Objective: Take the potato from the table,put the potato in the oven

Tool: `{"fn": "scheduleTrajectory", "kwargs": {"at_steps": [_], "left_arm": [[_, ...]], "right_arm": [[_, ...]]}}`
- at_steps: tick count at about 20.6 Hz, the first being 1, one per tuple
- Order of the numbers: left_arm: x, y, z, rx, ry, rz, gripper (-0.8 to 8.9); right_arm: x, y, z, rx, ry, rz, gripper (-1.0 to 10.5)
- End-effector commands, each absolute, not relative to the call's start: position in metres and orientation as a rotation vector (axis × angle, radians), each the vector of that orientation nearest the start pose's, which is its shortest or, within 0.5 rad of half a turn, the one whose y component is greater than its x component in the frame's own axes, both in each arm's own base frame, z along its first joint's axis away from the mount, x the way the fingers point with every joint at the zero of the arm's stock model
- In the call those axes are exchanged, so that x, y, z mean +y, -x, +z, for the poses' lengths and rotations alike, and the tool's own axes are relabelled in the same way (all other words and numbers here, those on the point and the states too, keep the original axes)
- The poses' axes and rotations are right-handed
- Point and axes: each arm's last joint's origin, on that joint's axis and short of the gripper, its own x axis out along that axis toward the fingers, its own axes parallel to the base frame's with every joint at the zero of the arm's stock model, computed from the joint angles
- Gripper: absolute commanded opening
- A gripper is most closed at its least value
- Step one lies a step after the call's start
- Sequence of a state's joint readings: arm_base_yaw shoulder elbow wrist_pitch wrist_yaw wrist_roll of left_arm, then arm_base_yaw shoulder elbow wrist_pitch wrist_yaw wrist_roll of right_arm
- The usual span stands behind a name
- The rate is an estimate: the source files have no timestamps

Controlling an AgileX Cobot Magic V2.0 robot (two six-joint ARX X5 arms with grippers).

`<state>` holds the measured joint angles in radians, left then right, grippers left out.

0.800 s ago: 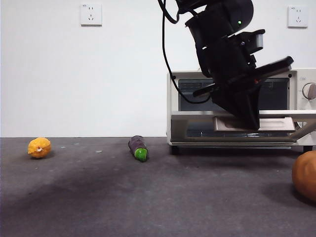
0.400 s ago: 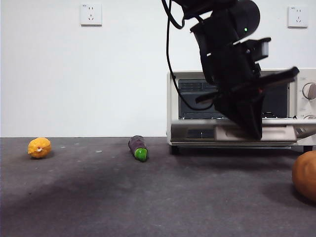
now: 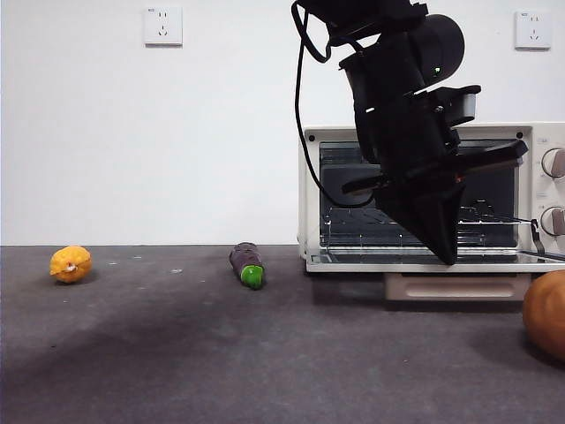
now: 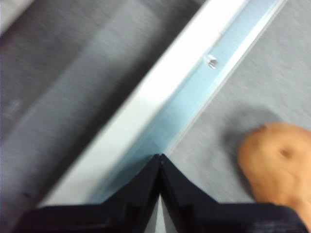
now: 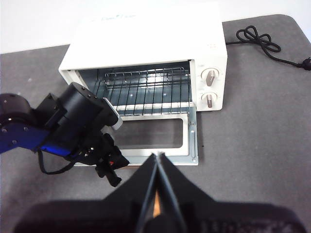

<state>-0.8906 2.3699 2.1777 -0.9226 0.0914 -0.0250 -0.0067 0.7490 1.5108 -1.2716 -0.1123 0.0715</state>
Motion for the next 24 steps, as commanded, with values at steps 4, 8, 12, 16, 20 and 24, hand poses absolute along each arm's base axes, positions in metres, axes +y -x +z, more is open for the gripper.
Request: {"fn": "scheduleTrajectory", "kwargs": {"at_steps": [4,8,12,16,20,24], "left_arm": [[-0.386,-0.305,0.229,1.113,-0.432,-0.898,-0.06],[-0.375,-0.293,0.27,1.072,-0.393,-0.966,-0.06],[-0.355,-0.277,0.317,0.982,-0.417,-1.003,-0.06],[-0.33,-0.261,0.364,0.876,-0.419,-1.009,-0.06],[-0.281,-0.235,0.425,0.749,-0.39,-0.967,-0.06],[-0.224,-0.204,0.469,0.676,-0.397,-0.868,-0.06]], "right_arm": [[0.003,-0.048,0.448,0.519,-0.085,0.089,0.0],[0.004,-0.057,0.443,0.607,-0.096,0.119,0.0],[0.006,-0.076,0.438,0.701,-0.135,0.165,0.0],[0.008,-0.097,0.433,0.784,-0.178,0.232,0.0],[0.011,-0.112,0.429,0.832,-0.224,0.324,0.1],[0.011,-0.116,0.428,0.85,-0.259,0.302,1.7]]}}
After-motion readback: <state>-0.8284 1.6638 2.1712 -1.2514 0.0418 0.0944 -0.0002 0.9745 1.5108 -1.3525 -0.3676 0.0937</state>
